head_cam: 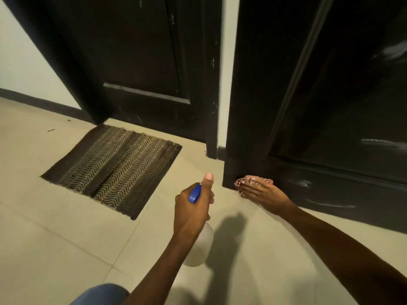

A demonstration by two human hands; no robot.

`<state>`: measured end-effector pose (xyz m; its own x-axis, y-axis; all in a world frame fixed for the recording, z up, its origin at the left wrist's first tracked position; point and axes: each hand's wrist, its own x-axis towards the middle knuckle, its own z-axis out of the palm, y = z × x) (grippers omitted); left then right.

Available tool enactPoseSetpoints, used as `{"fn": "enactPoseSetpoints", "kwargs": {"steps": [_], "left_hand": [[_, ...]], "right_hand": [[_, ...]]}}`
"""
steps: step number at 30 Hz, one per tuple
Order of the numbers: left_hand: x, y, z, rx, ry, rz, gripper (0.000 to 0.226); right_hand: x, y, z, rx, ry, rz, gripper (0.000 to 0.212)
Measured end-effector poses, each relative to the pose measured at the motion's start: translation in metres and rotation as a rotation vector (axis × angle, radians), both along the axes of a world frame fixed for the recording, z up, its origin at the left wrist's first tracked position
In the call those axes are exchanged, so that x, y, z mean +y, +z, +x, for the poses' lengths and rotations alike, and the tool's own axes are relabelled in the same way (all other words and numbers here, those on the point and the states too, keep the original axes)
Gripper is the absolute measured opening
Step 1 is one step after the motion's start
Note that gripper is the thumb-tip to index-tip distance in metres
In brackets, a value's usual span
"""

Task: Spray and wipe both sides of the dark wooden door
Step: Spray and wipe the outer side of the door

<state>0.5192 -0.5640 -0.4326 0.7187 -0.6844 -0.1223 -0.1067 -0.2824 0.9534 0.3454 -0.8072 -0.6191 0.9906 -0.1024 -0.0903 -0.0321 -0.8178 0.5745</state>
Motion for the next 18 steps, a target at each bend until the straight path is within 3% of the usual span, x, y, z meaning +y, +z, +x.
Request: {"fn": "enactPoseSetpoints", "kwargs": {"steps": [3,7,10,13,15,18], "left_hand": [[-0.014,0.001,-0.007,0.030,-0.030,0.002,0.067],[-0.026,0.012,-0.015,0.068,0.050,-0.079,0.063],[-0.026,0.017,-0.011,0.083,0.138,-0.153,0.056],[-0.024,0.018,-0.009,0.059,0.101,-0.169,0.054],[-0.021,0.019,-0.010,0.052,0.073,-0.163,0.050],[-0.018,0.019,-0.010,0.052,0.056,-0.156,0.055]], "right_hand": [[0.006,0.021,-0.021,-0.169,-0.099,-0.028,0.061],[0.015,0.073,0.013,-0.372,-0.201,-0.036,0.077],[0.017,0.132,0.050,-0.611,-0.265,-0.064,0.070],[0.016,0.163,0.075,-0.794,-0.295,-0.057,0.066],[0.017,0.154,0.077,-0.789,-0.272,-0.031,0.066],[0.018,0.113,0.073,-0.606,-0.246,0.043,0.075]]}}
